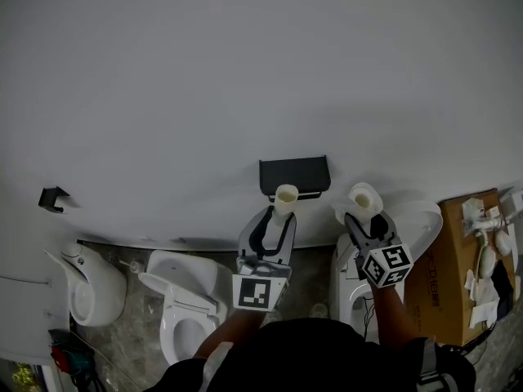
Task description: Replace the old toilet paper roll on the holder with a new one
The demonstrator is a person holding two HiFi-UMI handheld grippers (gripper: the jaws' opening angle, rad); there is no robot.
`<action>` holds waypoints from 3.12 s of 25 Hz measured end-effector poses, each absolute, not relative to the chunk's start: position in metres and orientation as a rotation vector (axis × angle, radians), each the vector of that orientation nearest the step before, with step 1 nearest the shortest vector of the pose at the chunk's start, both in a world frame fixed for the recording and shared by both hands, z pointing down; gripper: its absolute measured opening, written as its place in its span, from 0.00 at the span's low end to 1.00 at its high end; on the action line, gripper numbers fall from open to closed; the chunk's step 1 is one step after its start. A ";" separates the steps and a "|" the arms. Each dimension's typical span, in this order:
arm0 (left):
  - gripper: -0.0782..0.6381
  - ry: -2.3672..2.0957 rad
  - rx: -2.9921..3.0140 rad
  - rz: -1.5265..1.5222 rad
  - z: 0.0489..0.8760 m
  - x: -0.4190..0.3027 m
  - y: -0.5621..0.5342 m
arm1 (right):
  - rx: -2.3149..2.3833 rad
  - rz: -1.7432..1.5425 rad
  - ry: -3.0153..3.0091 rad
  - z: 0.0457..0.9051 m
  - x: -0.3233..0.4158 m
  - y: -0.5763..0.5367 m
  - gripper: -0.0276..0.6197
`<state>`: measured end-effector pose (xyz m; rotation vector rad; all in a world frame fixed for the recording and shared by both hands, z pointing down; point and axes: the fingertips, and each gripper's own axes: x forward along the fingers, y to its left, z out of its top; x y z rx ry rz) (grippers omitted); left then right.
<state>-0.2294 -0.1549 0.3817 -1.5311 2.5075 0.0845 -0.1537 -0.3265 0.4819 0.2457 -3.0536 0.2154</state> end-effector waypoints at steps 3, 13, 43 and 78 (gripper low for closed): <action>0.33 2.541 -1.511 0.104 0.385 -0.235 -0.145 | 0.241 0.383 -3.052 0.490 -0.160 -0.331 0.44; 0.33 2.668 -1.419 0.105 0.404 -0.256 -0.108 | 0.254 1.454 -2.972 0.508 -0.177 -0.359 0.44; 0.33 2.833 -1.192 0.058 0.417 -0.267 -0.022 | 0.093 2.331 -2.510 0.541 -0.244 -0.297 0.44; 0.33 2.837 -1.258 0.061 0.426 -0.271 -0.017 | 0.045 2.095 -2.606 0.545 -0.237 -0.249 0.53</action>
